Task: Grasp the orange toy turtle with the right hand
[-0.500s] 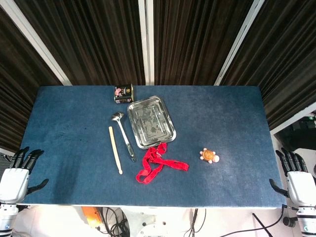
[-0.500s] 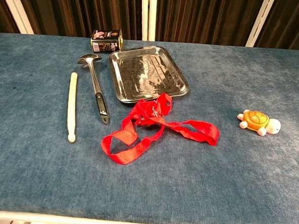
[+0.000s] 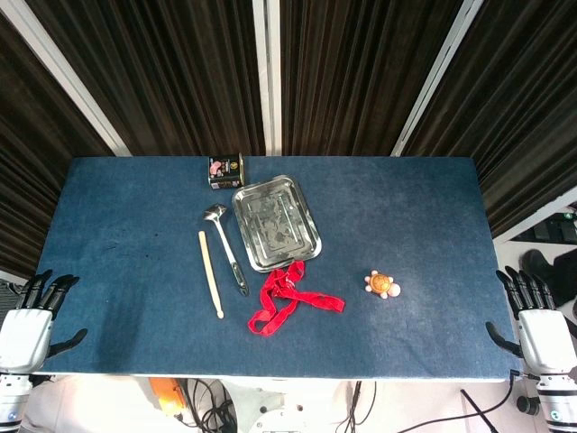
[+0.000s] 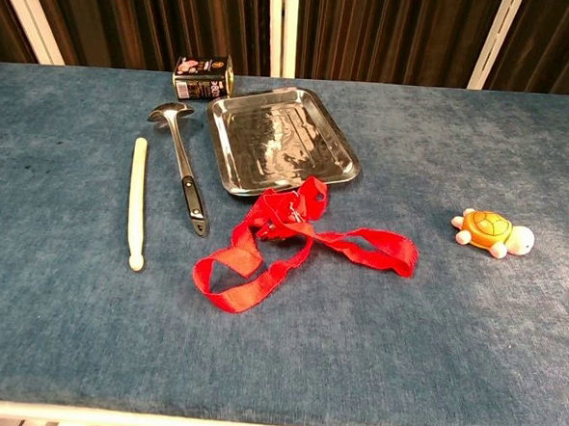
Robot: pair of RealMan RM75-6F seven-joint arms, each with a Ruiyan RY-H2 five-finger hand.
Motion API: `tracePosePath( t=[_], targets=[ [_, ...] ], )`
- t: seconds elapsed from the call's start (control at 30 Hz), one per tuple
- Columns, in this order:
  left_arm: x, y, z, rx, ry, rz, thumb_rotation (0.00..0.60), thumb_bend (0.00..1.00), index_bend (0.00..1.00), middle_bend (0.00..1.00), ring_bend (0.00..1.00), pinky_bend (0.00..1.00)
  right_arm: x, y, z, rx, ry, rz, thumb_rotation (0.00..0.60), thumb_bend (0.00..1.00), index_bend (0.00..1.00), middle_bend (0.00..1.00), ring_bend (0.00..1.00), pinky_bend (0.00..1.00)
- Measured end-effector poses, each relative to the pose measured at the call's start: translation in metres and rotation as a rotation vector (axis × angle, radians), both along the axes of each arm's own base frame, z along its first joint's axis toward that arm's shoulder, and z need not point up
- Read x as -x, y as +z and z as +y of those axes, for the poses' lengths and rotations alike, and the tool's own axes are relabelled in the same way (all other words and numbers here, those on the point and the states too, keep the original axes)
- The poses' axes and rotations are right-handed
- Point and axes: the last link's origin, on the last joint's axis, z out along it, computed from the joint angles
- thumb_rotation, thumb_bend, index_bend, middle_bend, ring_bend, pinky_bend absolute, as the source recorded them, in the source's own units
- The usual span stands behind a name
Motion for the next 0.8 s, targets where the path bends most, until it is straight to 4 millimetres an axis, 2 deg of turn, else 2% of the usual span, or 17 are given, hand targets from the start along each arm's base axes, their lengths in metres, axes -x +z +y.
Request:
tracePosePath(
  t=[0.13, 0.33, 0.57, 0.8],
  targets=[
    [0.000, 0.000, 0.001, 0.003, 0.001, -0.008, 0.600, 0.13, 0.15, 0.14, 0.00, 0.09, -0.008, -0.005, -0.012, -0.016, 0.030, 0.023, 0.600, 0.21, 0.00, 0.13, 0.00, 0.00],
    [-0.001, -0.006, 0.004, 0.020, -0.008, -0.015, 0.600, 0.13, 0.15, 0.14, 0.00, 0.09, -0.035, -0.025, -0.048, -0.098, 0.101, 0.078, 0.600, 0.21, 0.01, 0.15, 0.00, 0.00],
    [0.002, -0.002, 0.004, 0.014, -0.001, -0.014, 0.600, 0.13, 0.15, 0.14, 0.00, 0.09, -0.078, -0.068, -0.084, -0.226, 0.173, 0.131, 0.600, 0.21, 0.06, 0.18, 0.00, 0.00],
    [0.010, -0.001, 0.003, 0.018, 0.025, -0.018, 0.600, 0.13, 0.15, 0.14, 0.00, 0.09, -0.095, -0.110, -0.104, -0.315, 0.136, 0.221, 0.600, 0.21, 0.07, 0.18, 0.02, 0.00]
  ],
)
